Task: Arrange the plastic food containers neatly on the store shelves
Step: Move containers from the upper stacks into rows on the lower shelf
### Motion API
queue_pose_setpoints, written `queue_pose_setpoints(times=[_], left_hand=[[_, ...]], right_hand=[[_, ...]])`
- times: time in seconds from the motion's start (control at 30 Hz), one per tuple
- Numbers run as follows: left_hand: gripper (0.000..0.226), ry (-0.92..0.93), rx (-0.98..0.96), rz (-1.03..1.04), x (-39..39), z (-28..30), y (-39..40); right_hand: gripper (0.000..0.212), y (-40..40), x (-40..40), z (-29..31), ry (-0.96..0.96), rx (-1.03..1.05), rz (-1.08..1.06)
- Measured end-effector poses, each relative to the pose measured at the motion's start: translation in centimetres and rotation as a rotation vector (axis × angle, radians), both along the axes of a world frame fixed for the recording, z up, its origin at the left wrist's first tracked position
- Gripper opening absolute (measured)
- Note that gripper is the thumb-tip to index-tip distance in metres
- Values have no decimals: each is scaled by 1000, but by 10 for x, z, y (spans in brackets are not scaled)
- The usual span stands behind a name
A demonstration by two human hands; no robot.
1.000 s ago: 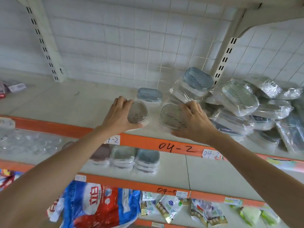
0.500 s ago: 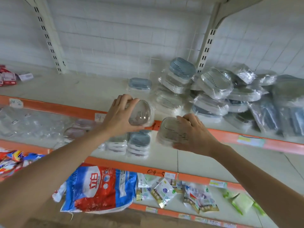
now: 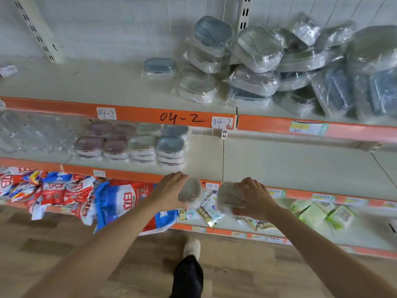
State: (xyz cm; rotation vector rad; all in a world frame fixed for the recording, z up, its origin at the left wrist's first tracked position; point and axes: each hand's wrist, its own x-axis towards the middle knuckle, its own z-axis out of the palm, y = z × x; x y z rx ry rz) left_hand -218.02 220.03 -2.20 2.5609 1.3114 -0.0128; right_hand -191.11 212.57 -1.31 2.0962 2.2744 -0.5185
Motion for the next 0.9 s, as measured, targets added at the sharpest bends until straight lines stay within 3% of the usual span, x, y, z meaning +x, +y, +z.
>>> queue_pose_setpoints(times=[0.27, 0.43, 0.53, 0.63, 0.8, 0.9], left_hand=[[81, 35, -64, 94, 62, -98, 58], [79, 26, -22, 131, 86, -153, 104], [75, 95, 27, 87, 94, -163, 124], [69, 182, 102, 135, 99, -163, 134], [62, 169, 204, 192, 111, -171, 93], [69, 173, 149, 177, 109, -182, 85]], right_hand=[[69, 41, 12, -112, 9, 81, -253], [65, 105, 28, -158, -18, 79, -235], [58, 130, 34, -173, -19, 33, -196], [51, 141, 32, -176, -64, 144, -203], [52, 123, 8, -183, -155, 238, -173], [63, 114, 3, -193, -184, 109, -128]])
